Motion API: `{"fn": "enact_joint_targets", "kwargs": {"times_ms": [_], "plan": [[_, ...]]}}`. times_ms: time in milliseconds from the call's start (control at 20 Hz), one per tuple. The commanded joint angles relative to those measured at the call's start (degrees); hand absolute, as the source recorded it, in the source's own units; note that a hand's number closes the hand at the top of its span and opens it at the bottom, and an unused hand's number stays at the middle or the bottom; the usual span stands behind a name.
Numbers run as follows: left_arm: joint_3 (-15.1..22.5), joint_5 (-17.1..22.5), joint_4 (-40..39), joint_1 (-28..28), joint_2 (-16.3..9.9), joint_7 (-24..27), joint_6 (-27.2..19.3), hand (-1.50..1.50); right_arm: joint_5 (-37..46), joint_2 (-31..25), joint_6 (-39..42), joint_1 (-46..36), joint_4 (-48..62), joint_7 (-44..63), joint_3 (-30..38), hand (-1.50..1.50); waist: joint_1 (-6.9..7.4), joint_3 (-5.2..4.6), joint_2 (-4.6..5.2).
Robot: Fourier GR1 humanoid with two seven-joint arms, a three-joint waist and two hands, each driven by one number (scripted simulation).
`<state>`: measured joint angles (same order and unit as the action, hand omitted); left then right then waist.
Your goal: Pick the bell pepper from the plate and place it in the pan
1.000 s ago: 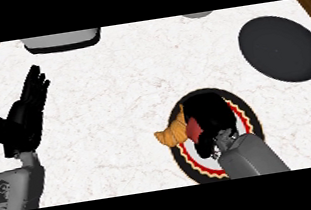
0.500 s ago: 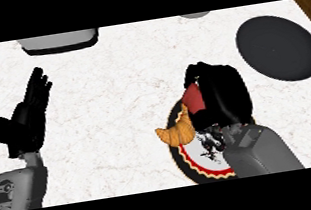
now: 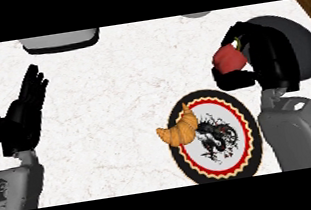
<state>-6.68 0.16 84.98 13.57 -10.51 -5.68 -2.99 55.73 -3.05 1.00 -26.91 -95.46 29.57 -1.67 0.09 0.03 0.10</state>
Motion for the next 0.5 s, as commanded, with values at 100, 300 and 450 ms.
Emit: {"fn": "enact_joint_targets", "kwargs": {"times_ms": [100,300,450], "plan": [[-1.06,1.59,0.49,0.16,-1.3,-0.26,2.05,0.0,-9.6,-7.12,-3.89,-5.89,11.66,-8.32,14.8,1.5,0.6,0.0,0.14],[0.06,0.56,2.62,-2.83,-0.06,0.14,1.09,0.0,-10.07,-15.35,-6.99,-6.06,23.43,-18.14,19.85,1.5,0.93,0.03,0.22],[0.76,0.28,-0.14,0.72,0.36,-0.28,1.29,0.0,-9.66,-17.47,-12.26,-11.2,38.71,-25.39,21.69,1.5,1.71,0.06,0.67]]}}
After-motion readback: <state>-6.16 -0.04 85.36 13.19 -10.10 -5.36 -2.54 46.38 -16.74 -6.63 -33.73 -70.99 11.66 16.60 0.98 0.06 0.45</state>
